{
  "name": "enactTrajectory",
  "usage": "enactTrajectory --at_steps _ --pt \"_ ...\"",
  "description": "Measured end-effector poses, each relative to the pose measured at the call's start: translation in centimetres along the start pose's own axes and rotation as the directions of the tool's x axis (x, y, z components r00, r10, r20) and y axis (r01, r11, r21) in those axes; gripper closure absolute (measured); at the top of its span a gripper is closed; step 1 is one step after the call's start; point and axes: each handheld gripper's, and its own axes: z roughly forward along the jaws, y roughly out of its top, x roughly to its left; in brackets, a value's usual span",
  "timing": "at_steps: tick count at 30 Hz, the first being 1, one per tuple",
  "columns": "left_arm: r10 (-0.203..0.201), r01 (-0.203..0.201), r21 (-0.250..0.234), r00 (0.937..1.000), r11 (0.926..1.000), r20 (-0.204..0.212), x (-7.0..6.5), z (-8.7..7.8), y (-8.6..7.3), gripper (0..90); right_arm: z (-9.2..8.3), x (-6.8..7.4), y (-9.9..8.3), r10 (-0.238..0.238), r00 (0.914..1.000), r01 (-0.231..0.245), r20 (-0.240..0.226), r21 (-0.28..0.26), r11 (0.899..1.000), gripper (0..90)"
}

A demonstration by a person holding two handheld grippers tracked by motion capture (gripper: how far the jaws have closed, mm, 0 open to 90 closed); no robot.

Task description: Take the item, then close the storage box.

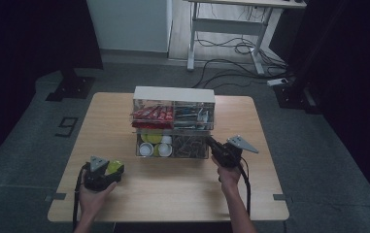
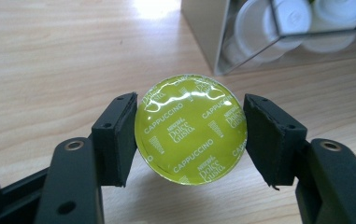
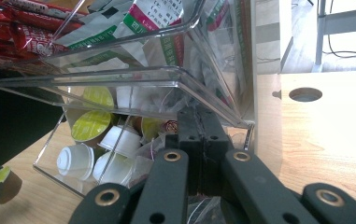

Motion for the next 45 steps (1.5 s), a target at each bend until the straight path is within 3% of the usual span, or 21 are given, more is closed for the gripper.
enactTrajectory --at_steps 11,20,26,33,45 --pt "-0.005 0.006 0.05 0.9997 0.9988 -0.023 0.6 1.0 -1.1 38.2 0.0 0.0 0.0 -0.002 1.0 0.002 0.001 0.001 1.0 89.2" --pt "0.004 -0.002 0.047 0.9996 0.9989 -0.029 0.3 1.2 -1.1 34.3 0.0 0.0 -0.1 -0.002 1.0 0.002 0.003 0.001 1.0 89.1" --pt "-0.006 0.006 -0.002 0.9998 1.0 -0.018 0.1 0.3 -0.7 27.5 0.0 0.0 -0.1 -0.002 1.0 0.002 0.003 0.001 1.0 89.1" --pt "-0.017 0.017 -0.059 0.9998 0.9981 0.008 -0.3 -1.4 -0.1 27.2 0.0 0.1 -0.1 -0.002 1.0 0.002 0.003 0.0 1.0 89.1" --pt "-0.031 0.037 -0.095 0.9977 0.9948 0.061 -0.9 -2.9 0.1 27.2 -0.3 0.2 -0.1 -0.005 1.0 0.005 0.002 -0.001 1.0 89.1"
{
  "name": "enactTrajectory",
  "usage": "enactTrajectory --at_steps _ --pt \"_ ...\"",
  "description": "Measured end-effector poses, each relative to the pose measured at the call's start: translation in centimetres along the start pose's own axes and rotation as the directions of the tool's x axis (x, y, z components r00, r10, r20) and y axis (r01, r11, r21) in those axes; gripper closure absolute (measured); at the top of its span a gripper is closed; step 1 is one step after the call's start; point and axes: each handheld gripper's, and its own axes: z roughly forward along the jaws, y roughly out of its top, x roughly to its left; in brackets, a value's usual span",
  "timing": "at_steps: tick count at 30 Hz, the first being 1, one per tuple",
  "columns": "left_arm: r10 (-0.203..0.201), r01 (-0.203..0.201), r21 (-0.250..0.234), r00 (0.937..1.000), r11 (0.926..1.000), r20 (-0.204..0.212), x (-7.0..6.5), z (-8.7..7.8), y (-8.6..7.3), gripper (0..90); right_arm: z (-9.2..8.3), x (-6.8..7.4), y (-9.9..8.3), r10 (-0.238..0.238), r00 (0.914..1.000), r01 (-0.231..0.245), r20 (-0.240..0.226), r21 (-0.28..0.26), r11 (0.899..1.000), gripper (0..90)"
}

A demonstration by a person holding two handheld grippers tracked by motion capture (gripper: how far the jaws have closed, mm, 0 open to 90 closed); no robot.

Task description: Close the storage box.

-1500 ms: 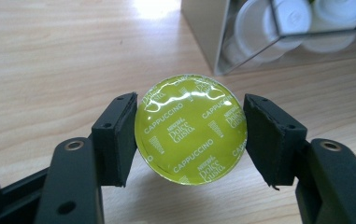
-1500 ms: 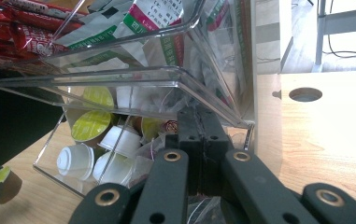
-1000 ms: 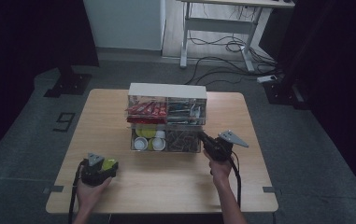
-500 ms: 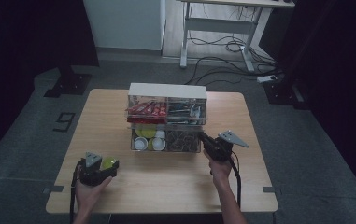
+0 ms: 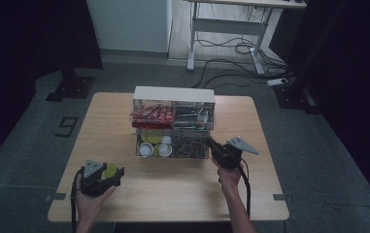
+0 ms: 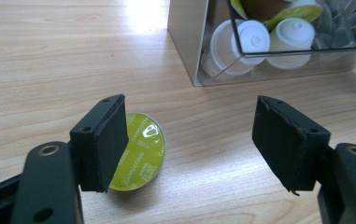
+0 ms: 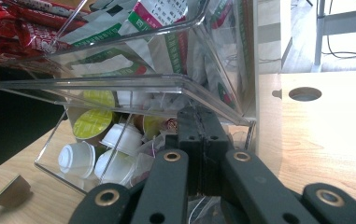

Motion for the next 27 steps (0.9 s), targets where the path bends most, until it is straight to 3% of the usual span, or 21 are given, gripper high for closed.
enactTrajectory --at_steps 7,16,27 --pt "-0.003 0.004 -0.013 0.9998 0.9999 0.02 -0.37 -0.59 0.11 27.3 -0.1 0.09 -0.17 -0.002 1.0 0.002 0.002 0.006 1.0 89.1" --pt "0.003 -0.003 0.005 0.9992 1.0 0.041 -0.66 -0.38 -0.06 27.4 -0.3 0.17 -0.36 -0.005 1.0 0.005 0.001 0.011 1.0 89.1" --pt "-0.001 0.001 0.013 0.9991 0.9999 0.044 -0.46 -0.37 -0.26 27.7 -0.62 0.25 -0.71 -0.007 1.0 0.007 0.004 0.019 1.0 89.1"
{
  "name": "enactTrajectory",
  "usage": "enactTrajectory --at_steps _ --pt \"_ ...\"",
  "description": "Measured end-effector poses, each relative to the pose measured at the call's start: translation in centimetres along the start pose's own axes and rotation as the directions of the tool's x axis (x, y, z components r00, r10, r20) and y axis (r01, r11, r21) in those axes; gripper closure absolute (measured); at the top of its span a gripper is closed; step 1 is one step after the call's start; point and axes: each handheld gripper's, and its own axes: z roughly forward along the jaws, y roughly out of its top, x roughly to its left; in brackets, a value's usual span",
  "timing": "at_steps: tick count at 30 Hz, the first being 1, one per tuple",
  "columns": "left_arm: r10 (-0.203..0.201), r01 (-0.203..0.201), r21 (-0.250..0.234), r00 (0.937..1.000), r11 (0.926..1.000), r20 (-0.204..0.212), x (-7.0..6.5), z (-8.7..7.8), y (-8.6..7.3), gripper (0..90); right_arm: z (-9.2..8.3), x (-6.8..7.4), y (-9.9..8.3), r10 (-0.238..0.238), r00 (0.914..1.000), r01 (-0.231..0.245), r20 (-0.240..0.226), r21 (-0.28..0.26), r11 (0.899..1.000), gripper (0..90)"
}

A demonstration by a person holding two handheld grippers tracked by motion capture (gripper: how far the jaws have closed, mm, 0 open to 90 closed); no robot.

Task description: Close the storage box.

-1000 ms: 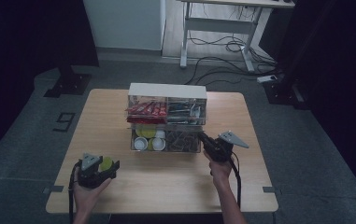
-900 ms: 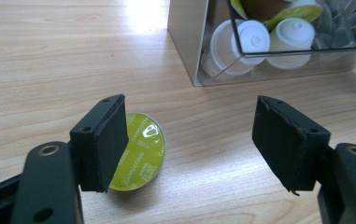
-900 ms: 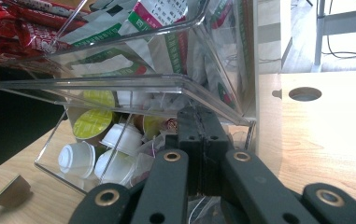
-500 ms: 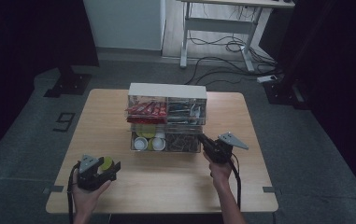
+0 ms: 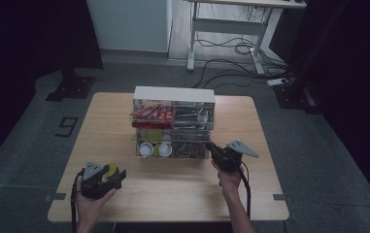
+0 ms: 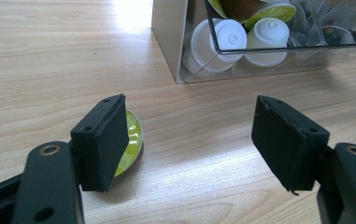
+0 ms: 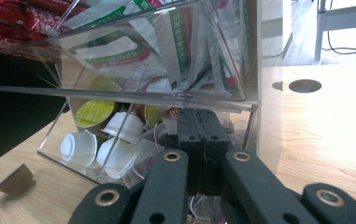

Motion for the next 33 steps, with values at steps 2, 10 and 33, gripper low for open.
enactTrajectory --at_steps 2,10,33 --pt "0.0 0.0 0.0 1.0 1.0 0.001 0.0 0.0 0.0 27.7 -0.1 0.0 -0.1 0.0 1.0 0.0 0.0 0.003 1.0 89.1" --pt "0.0 0.0 0.007 1.0 1.0 0.008 0.0 0.1 -0.2 27.8 -0.4 0.0 -0.3 -0.002 1.0 0.002 0.001 0.01 1.0 89.2" --pt "0.001 -0.001 0.012 0.9999 0.9999 0.012 0.1 0.1 -0.3 27.9 -1.9 0.1 -2.0 -0.012 0.9996 0.01 0.026 0.058 0.998 89.3"
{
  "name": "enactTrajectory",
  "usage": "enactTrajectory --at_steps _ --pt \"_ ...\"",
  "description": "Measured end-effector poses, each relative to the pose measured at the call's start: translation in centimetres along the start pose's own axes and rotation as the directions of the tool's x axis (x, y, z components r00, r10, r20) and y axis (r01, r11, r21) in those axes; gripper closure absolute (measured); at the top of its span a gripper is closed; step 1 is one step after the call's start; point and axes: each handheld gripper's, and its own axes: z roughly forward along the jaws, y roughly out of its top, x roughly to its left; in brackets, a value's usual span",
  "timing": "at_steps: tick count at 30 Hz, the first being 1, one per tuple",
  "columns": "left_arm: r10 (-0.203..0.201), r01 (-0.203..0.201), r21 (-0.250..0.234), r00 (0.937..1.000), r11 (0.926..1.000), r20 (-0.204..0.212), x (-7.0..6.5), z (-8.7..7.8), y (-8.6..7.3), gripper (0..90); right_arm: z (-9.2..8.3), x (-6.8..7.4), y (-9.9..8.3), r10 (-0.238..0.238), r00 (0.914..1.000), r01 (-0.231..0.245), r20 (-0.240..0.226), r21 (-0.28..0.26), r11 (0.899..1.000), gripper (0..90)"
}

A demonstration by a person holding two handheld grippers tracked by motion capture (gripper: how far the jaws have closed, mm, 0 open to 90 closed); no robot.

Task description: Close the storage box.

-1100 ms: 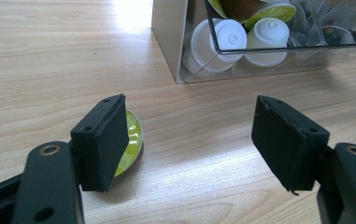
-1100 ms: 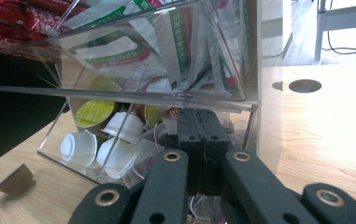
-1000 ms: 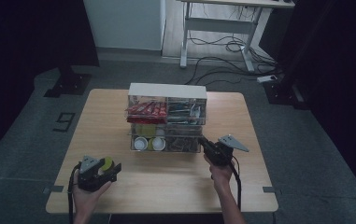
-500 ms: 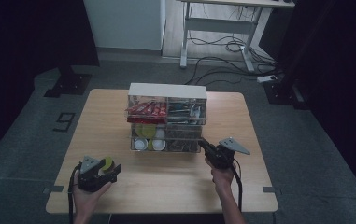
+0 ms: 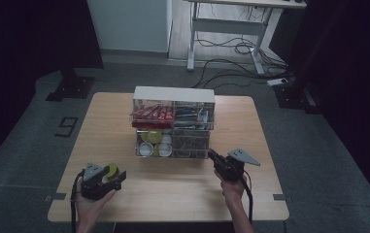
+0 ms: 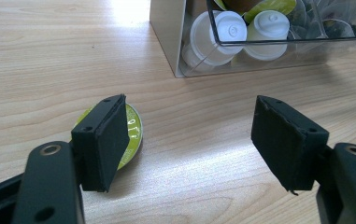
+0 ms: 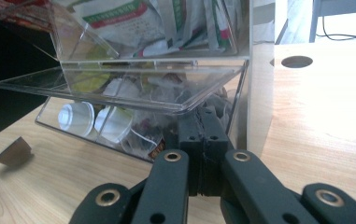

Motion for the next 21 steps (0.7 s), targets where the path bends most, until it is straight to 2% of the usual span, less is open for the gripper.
enactTrajectory --at_steps 7,11,18,21 --pt "0.005 -0.005 0.005 1.0 1.0 0.004 -0.1 0.1 0.0 27.9 -0.5 -0.4 -0.6 0.002 0.9998 -0.002 0.022 0.016 1.0 89.3" --pt "0.003 -0.003 0.005 1.0 1.0 0.003 -0.1 0.1 0.0 27.9 -0.7 -0.6 -0.7 0.008 0.9998 -0.008 0.018 0.011 1.0 89.3" --pt "0.002 -0.002 0.006 1.0 1.0 0.004 0.0 0.0 0.0 27.9 -0.1 -0.6 -1.7 0.002 0.9997 -0.003 0.023 0.061 0.998 89.4" --pt "-0.001 0.001 0.007 1.0 1.0 0.002 0.2 0.1 -0.1 27.9 -0.1 -0.9 -1.8 0.008 0.9997 -0.01 0.024 0.065 0.998 89.3"
